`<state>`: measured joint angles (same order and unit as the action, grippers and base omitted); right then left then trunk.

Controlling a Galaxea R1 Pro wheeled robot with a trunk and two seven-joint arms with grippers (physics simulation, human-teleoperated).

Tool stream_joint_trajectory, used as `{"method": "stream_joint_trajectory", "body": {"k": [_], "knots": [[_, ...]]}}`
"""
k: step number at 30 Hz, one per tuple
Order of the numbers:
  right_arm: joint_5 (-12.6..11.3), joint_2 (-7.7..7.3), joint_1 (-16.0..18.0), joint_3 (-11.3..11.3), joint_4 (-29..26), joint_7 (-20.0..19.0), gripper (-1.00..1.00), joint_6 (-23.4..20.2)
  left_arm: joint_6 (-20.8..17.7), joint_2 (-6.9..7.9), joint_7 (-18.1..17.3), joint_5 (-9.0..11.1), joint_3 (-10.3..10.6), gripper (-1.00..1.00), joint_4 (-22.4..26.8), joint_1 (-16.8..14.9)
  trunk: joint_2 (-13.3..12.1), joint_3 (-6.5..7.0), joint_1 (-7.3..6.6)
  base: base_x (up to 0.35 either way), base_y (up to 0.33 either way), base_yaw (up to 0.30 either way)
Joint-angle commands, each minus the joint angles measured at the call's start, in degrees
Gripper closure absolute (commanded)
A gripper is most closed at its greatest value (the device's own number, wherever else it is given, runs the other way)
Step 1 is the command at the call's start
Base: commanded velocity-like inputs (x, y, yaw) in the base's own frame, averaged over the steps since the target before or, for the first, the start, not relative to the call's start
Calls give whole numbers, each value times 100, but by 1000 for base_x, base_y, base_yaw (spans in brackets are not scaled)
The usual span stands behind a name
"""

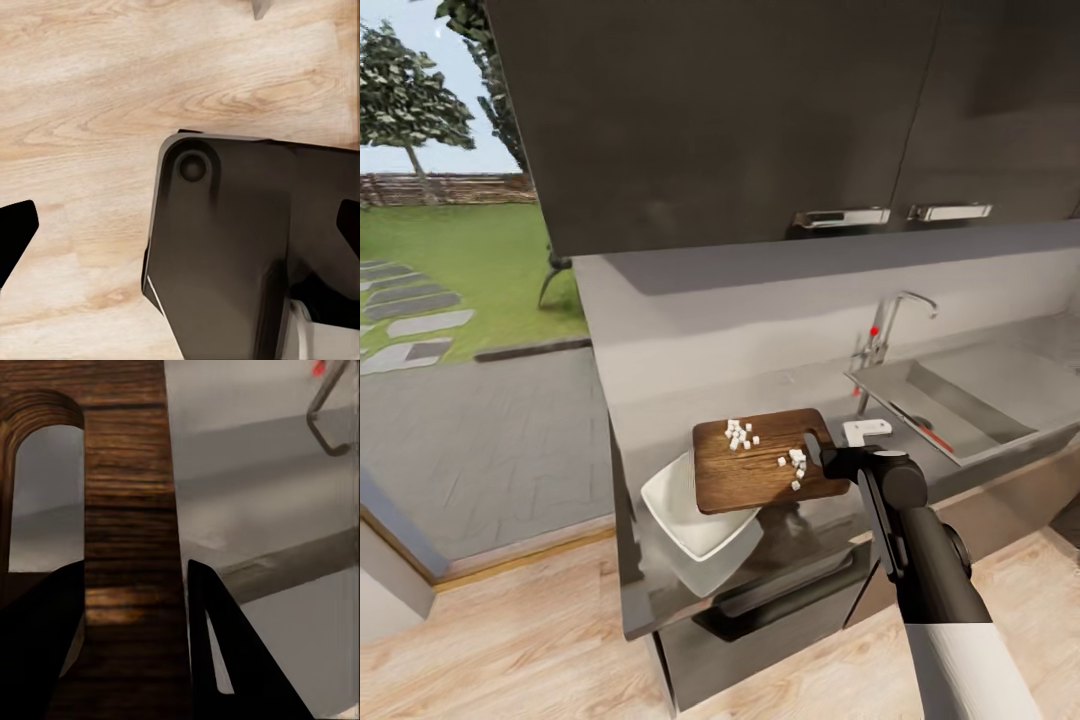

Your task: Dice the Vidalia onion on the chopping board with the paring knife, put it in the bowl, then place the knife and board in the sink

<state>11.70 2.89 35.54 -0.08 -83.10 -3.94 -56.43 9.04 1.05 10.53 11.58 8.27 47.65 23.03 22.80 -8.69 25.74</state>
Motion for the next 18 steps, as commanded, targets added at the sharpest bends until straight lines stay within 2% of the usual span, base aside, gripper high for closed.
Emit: {"method": "stream_joint_trajectory", "body": {"k": [1,18], "knots": [[56,4,6,0,-4,-39,100,-26,18,9,47,55,40,-100,4,0,12,-4,4,-6,0,-199],[70,9,6,0,-3,-38,100,-26,18,9,46,55,43,-100,-2,0,12,108,4,-48,5,-199]]}}
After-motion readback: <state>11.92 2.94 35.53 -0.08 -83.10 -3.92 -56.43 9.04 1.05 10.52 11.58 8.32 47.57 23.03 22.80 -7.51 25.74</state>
